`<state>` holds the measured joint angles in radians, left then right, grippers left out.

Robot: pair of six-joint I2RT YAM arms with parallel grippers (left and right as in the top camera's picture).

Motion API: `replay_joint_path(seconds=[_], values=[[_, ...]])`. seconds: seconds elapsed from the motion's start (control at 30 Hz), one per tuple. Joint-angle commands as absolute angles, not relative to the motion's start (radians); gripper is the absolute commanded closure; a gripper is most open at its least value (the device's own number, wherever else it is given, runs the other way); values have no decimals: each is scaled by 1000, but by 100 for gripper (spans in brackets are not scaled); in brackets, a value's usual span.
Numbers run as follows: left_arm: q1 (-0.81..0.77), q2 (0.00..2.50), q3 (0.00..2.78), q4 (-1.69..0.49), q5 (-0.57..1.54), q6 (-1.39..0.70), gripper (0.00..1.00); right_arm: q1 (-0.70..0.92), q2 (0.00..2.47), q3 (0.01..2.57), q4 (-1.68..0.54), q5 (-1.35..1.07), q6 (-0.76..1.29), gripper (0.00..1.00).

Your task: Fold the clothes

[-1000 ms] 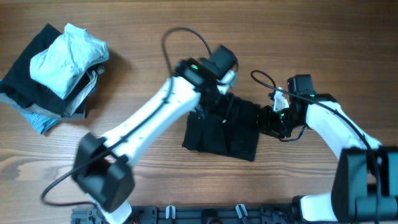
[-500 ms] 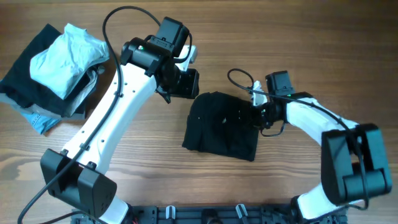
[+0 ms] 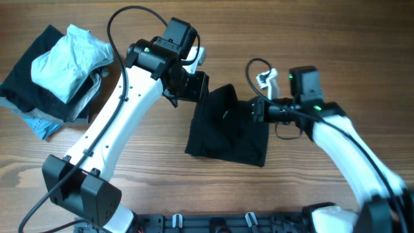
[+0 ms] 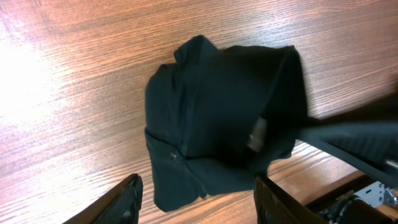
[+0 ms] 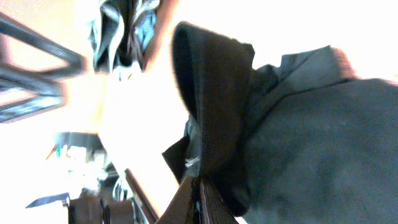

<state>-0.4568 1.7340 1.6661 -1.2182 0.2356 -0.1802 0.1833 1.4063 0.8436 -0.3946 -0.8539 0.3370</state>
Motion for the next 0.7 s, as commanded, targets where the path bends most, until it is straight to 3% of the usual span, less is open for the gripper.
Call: replay_joint_path(seconds=[0.0, 0.17, 0.37, 0.57, 0.67], values=[[-451, 1747, 1666, -1216, 234, -163, 41, 167, 1242, 865, -463, -616, 448, 96], [-454, 1753, 1662, -1198, 234, -164, 43, 164, 1188, 864, -647, -370, 501, 96], [-470, 1781, 1639, -1187, 246, -164, 50, 164, 1301, 864, -753, -127, 498, 96], [-536, 1844, 1588, -1164, 247, -164, 50, 164, 1464, 864, -752, -90, 500, 96], [-580, 1861, 1538, -1104, 273, -164, 52, 162, 1508, 864, -749, -94, 496, 80]])
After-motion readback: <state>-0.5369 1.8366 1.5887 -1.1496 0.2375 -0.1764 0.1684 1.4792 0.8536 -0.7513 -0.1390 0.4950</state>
